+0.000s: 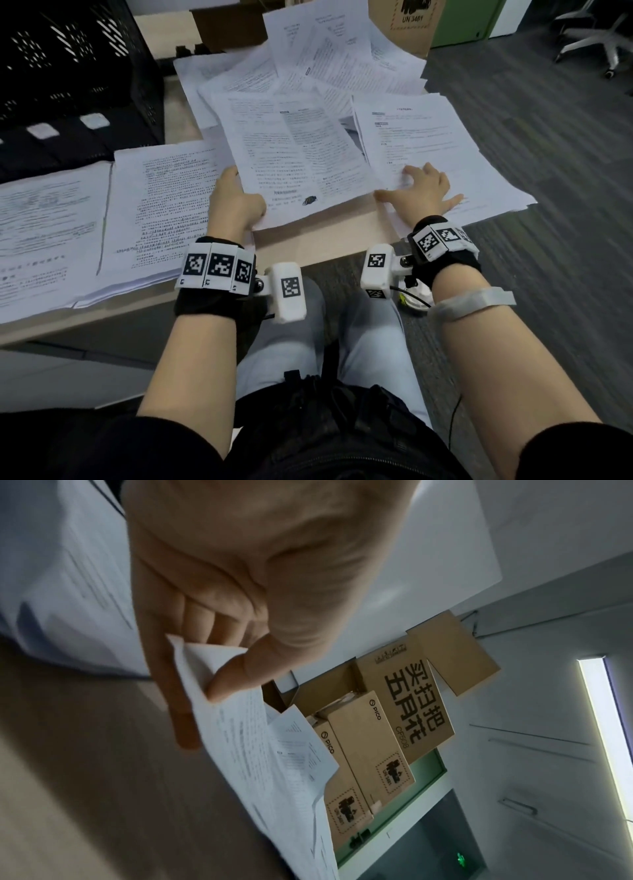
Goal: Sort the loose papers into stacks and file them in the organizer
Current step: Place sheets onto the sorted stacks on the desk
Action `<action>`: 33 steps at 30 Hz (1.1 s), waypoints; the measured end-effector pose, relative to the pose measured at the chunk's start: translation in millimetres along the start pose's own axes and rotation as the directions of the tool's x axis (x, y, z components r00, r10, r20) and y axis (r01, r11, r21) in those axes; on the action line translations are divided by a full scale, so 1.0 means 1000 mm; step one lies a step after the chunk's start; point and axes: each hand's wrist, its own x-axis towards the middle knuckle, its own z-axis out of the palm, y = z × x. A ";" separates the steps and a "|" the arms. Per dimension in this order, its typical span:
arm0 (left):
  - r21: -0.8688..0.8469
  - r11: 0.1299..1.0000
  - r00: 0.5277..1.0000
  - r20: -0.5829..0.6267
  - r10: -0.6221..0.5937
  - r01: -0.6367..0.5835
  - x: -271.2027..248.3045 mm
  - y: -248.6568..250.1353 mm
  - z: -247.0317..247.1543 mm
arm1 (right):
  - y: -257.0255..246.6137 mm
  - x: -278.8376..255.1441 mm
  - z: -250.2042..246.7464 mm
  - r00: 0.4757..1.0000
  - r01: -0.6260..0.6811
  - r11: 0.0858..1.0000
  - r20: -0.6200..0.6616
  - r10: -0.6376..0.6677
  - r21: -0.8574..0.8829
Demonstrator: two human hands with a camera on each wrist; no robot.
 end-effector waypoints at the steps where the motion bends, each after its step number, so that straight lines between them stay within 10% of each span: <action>1: 0.040 0.999 1.000 0.001 0.001 -0.001 0.000 0.001 -0.004 | 0.000 -0.001 -0.002 1.000 -0.002 1.000 0.006 0.002 0.023; 14: 0.102 0.992 0.969 0.228 -0.099 0.078 -0.017 -0.001 -0.018 | -0.012 -0.034 -0.007 0.996 0.062 0.941 -0.081 -0.037 0.332; 33: 0.569 0.818 0.965 0.250 -0.078 -0.081 -0.013 0.020 -0.043 | -0.058 -0.065 -0.015 0.997 0.023 0.995 0.072 -0.030 0.100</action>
